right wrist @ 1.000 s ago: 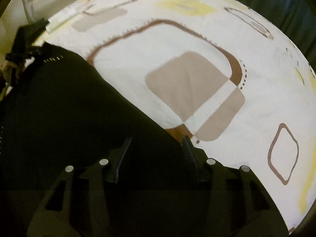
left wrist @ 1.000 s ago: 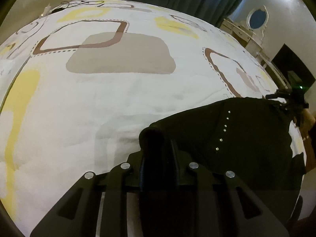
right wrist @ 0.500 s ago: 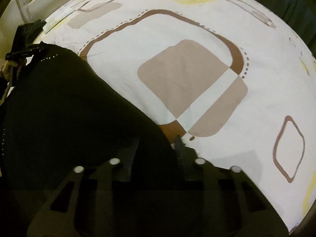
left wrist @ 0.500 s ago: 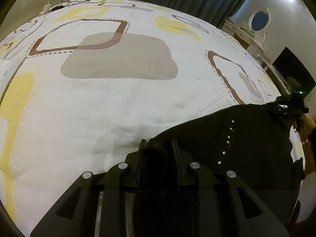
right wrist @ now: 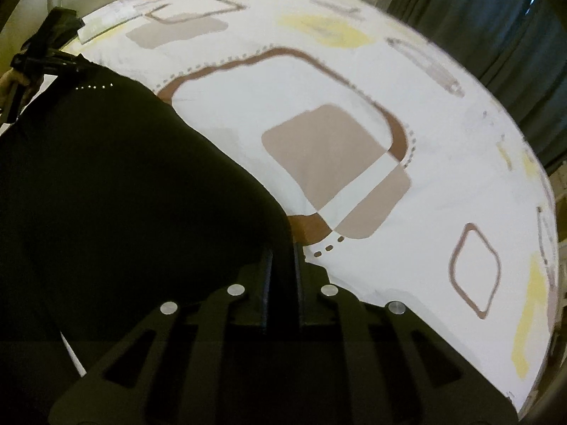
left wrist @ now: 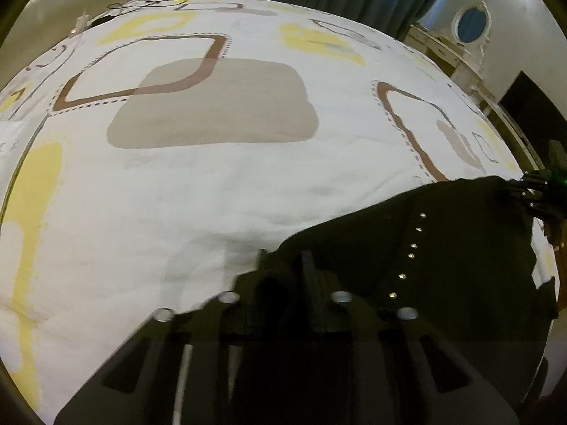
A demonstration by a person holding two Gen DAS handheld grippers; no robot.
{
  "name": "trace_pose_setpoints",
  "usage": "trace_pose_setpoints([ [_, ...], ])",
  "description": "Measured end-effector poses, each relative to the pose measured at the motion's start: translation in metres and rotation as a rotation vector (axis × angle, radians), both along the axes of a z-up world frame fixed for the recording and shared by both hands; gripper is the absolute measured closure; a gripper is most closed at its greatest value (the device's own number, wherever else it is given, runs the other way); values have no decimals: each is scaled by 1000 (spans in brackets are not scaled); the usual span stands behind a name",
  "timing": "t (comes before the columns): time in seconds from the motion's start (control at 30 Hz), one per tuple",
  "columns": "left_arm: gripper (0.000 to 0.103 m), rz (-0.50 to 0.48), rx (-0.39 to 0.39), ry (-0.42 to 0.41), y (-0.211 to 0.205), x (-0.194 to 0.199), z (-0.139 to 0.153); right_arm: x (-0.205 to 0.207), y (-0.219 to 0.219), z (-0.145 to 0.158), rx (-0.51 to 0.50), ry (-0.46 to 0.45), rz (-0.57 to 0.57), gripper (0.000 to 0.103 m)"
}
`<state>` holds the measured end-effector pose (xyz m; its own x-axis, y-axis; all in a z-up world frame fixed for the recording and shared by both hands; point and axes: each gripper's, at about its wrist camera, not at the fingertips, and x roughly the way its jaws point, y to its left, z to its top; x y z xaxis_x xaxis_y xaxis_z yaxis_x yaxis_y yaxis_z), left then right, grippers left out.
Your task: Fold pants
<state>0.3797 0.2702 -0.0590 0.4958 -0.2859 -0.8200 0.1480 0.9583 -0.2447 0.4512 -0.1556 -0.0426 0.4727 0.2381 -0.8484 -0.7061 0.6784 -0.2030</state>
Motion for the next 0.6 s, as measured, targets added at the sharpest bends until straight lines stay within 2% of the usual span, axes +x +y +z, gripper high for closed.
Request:
trace_pose_setpoints([
  [0.13, 94, 6, -17, -23, -1, -3, 6, -22, -2, 13, 30, -70, -18, 93],
  [0.23, 94, 9, -88, -46, 6, -10, 12, -41, -2, 22, 41, -116, -20, 93],
  [0.27, 94, 5, -114, -64, 8, -13, 18, -50, -2, 25, 44, -134, -18, 93],
  [0.5, 94, -52, -169, -150, 7, -45, 54, -114, -11, 49, 114, -226, -23, 93],
  [0.6, 94, -70, -222, -186, 9, -65, 68, -149, -21, 58, 147, -259, -35, 93],
])
